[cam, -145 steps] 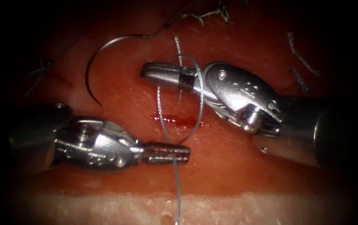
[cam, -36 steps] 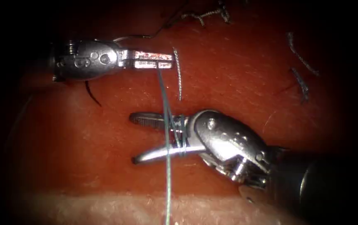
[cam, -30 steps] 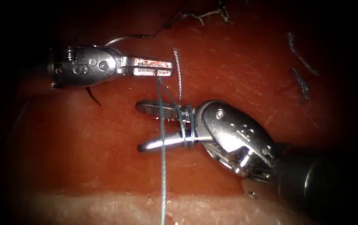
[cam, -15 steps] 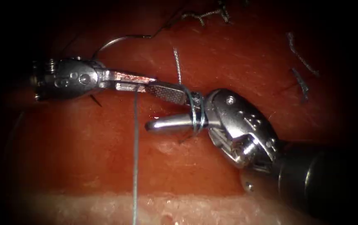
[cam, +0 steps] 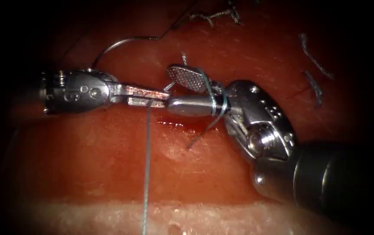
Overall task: Wound Closure
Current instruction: Wrap the long suture end twice around the right gripper, then grab the short suture end.
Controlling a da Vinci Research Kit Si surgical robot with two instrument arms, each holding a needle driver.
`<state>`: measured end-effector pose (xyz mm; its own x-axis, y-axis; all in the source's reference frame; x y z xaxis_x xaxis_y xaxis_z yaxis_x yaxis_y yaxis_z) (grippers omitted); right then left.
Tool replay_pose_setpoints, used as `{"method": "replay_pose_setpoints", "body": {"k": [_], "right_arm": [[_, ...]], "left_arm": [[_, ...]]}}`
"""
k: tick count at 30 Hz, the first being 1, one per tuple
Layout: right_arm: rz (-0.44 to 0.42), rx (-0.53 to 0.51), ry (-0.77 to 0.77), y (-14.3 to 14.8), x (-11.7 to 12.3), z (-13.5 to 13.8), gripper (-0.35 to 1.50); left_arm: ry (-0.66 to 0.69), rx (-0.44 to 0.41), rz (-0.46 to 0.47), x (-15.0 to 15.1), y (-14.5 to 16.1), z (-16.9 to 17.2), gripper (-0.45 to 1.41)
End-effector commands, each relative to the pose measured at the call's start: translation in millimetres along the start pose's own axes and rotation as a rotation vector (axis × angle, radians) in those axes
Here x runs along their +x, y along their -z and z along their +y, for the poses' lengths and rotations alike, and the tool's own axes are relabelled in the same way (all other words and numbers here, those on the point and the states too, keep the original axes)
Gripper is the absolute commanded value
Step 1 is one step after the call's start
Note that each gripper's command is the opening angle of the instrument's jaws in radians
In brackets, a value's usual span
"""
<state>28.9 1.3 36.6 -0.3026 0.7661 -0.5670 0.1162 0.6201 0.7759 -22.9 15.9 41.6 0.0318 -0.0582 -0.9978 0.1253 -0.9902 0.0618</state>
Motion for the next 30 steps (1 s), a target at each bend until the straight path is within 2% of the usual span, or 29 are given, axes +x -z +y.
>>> {"method": "replay_pose_setpoints", "body": {"k": [1, 8, 13, 15, 20, 21, 26, 27, 29, 30], "right_arm": [[0.006, 0.001, -0.001, -0.6, -0.5, 0.4, 0.31], [0.047, -0.073, -0.034, -0.6, -0.2, 0.9, 0.32], [0.070, -0.177, -0.015, 0.0, 0.1, 1.6, 0.36], [0.032, -0.247, 0.006, 0.4, 0.1, 1.9, 0.37], [0.022, -0.313, 0.029, 1.0, -0.2, 2.2, 0.37], [-0.010, -0.360, 0.040, 1.4, -0.4, 2.3, 0.37], [-0.032, -0.428, 0.060, 2.1, -1.0, 2.5, 0.39], [-0.062, -0.479, 0.072, 2.5, -1.3, 2.7, 0.39], [-0.068, -0.495, 0.075, 2.6, -1.4, 2.8, 0.39], [-0.086, -0.536, 0.082, 2.7, -1.6, 2.9, 0.39]], "left_arm": [[-0.002, 0.001, 0.000, -0.6, -0.4, -0.3, -0.45], [-0.006, -0.001, -0.002, -0.6, -1.7, 0.5, -0.45], [-0.007, -0.010, -0.003, 0.0, -2.7, 1.3, -0.45], [-0.006, -0.016, -0.006, 0.3, -2.9, 1.6, -0.45], [-0.006, -0.020, -0.006, 0.6, -3.1, 1.9, -0.45], [-0.005, -0.023, -0.008, 0.8, -3.1, 1.9, -0.45], [-0.004, -0.025, -0.006, 0.9, -3.1, 1.8, -0.45], [-0.004, -0.026, -0.005, 0.8, -3.0, 1.8, -0.45], [-0.004, -0.026, -0.005, 0.8, -3.0, 1.7, -0.45], [-0.004, -0.027, -0.004, 0.8, -3.0, 1.7, -0.45]]}}
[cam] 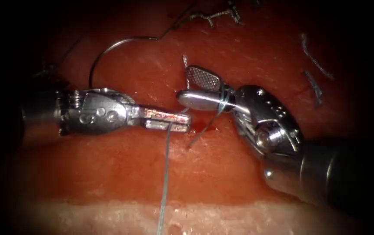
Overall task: Wound Closure
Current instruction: Grab the short suture end.
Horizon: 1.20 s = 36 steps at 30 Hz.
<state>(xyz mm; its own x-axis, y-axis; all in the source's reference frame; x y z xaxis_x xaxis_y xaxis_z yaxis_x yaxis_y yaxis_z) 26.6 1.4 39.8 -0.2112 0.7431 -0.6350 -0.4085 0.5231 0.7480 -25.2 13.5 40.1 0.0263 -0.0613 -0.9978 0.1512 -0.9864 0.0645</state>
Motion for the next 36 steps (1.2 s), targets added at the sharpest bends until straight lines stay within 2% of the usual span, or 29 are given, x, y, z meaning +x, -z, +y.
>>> {"method": "replay_pose_setpoints", "body": {"k": [1, 5, 6, 8, 11, 12, 16, 23, 25, 26, 27, 36], "right_arm": [[-0.011, -0.024, 0.005, -0.6, -0.7, 0.5, 0.39], [-0.028, -0.086, 0.015, -0.8, -0.8, 0.8, 0.39], [-0.037, -0.130, 0.015, -1.1, -1.0, 1.1, 0.41], [-0.052, -0.196, 0.035, -1.5, -1.9, 1.9, 0.44], [-0.054, -0.226, 0.047, -1.4, -2.4, 2.4, 0.44], [-0.059, -0.253, 0.053, -1.4, -3.0, 3.0, 0.51], [-0.085, -0.241, 0.061, -2.1, -4.2, 4.0, 0.76], [-0.115, -0.205, 0.064, -4.0, -5.4, 3.9, 0.81], [-0.119, -0.197, 0.064, -4.3, -5.6, 3.7, 0.74], [-0.123, -0.187, 0.064, -4.4, -5.7, 3.5, 0.53], [-0.142, -0.152, 0.062, -4.2, -5.9, 3.5, -0.35], [-0.219, -0.106, 0.090, -2.7, -5.2, 3.3, -0.35]], "left_arm": [[-0.002, -0.001, 0.001, -0.7, -0.5, -0.3, -0.45], [0.003, 0.001, 0.000, -1.0, -0.4, -0.4, -0.45], [0.002, 0.001, -0.001, -1.3, -0.5, -0.5, -0.45], [0.006, 0.001, -0.003, -1.7, -0.6, -0.6, -0.45], [0.006, 0.003, -0.004, -1.8, -0.6, -0.7, -0.45], [0.006, 0.002, -0.004, -1.8, -0.6, -0.7, -0.45], [0.006, 0.005, -0.005, -1.8, -0.6, -0.7, -0.45], [0.006, 0.005, -0.005, -1.8, -0.6, -0.7, -0.45], [0.006, 0.005, -0.005, -1.8, -0.5, -0.7, -0.45], [0.006, 0.004, -0.005, -1.8, -0.5, -0.7, -0.45], [0.006, 0.004, -0.005, -1.7, -0.5, -0.7, -0.45], [0.008, 0.009, -0.006, -1.5, -0.2, -0.9, -0.45]]}}
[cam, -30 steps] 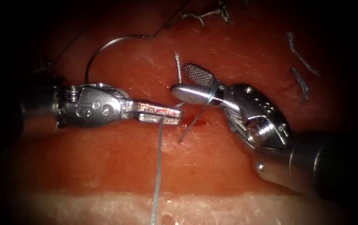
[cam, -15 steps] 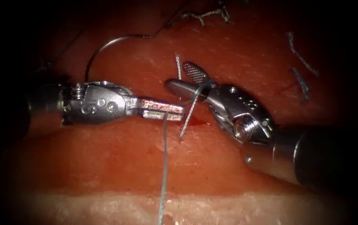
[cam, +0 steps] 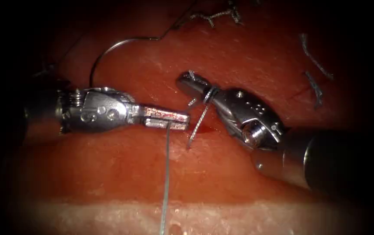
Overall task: Wound Closure
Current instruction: Grab the short suture end, then pull the right gripper down and left gripper up to tighten the knot.
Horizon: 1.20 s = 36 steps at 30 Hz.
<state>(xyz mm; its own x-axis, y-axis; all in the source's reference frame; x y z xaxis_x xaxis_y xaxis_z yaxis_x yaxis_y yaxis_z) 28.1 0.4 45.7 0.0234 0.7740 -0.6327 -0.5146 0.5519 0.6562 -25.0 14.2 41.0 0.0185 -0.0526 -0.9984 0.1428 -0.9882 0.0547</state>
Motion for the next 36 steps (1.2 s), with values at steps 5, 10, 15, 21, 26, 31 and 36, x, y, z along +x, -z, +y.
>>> {"method": "replay_pose_setpoints", "body": {"k": [5, 10, 15, 21, 26, 31, 36], "right_arm": [[-0.017, 0.034, 0.004, -1.0, -0.1, -0.9, -0.35], [-0.022, 0.082, 0.023, -1.6, 0.1, -0.5, -0.35], [-0.019, 0.184, 0.029, -1.5, 1.1, -0.9, -0.35], [-0.041, 0.278, 0.045, -1.8, 1.3, -1.2, -0.35], [-0.036, 0.273, 0.045, -1.5, 1.3, -1.4, -0.35], [-0.030, 0.256, 0.039, -0.9, 1.2, -1.5, -0.35], [-0.034, 0.268, 0.041, -0.3, 0.9, -3.2, -0.35]], "left_arm": [[-0.001, -0.002, -0.002, -0.6, -0.4, -0.3, -0.45], [0.005, 0.002, -0.004, -0.7, 0.1, -0.4, -0.45], [0.024, 0.016, -0.012, -0.9, 1.2, -0.8, -0.45], [0.042, 0.026, -0.029, -1.4, 2.7, -1.3, -0.45], [0.050, 0.043, -0.045, -1.9, 3.9, -2.2, -0.45], [0.082, 0.057, -0.065, -2.8, 4.6, -3.9, -0.45], [0.100, 0.086, -0.100, -4.0, 6.1, -6.7, -0.45]]}}
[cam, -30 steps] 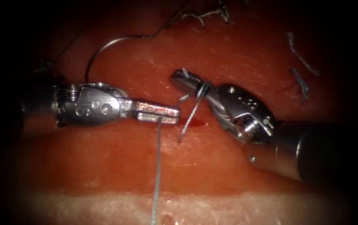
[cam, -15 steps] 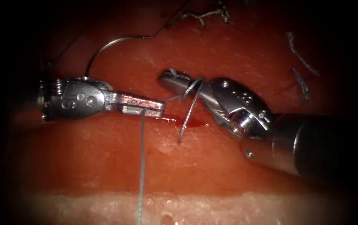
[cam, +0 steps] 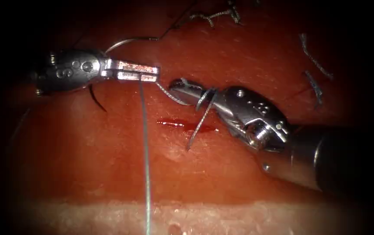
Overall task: Wound Closure
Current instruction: Pull the right gripper down and left gripper up to tighten the knot.
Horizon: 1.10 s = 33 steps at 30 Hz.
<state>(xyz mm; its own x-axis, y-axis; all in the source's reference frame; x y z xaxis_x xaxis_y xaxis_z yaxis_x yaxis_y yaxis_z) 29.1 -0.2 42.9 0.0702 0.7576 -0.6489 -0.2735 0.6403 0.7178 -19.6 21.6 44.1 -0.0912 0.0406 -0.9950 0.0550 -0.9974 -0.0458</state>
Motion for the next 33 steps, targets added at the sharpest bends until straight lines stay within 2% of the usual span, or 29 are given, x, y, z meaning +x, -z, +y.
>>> {"method": "replay_pose_setpoints", "body": {"k": [1, 9, 18, 23, 33], "right_arm": [[-0.004, 0.009, 0.002, -0.9, -0.5, -0.8, -0.35], [-0.024, 0.018, 0.000, -0.3, -0.8, -2.5, -0.35], [-0.042, -0.036, -0.010, 0.9, -2.8, -4.2, -0.35], [-0.045, -0.055, -0.014, 1.3, -3.7, -5.5, -0.35], [-0.051, -0.107, -0.013, 2.8, -4.0, -8.1, -0.35]], "left_arm": [[0.000, 0.011, -0.007, -0.7, -0.1, -1.5, -0.45], [0.016, 0.049, -0.051, -2.1, 1.4, -7.1, -0.45], [0.028, 0.100, -0.071, -1.4, -0.5, -14.0, -0.45], [0.020, 0.107, -0.075, -1.5, -0.6, -15.3, -0.45], [0.009, 0.118, -0.080, -1.3, 0.4, -17.9, -0.45]]}}
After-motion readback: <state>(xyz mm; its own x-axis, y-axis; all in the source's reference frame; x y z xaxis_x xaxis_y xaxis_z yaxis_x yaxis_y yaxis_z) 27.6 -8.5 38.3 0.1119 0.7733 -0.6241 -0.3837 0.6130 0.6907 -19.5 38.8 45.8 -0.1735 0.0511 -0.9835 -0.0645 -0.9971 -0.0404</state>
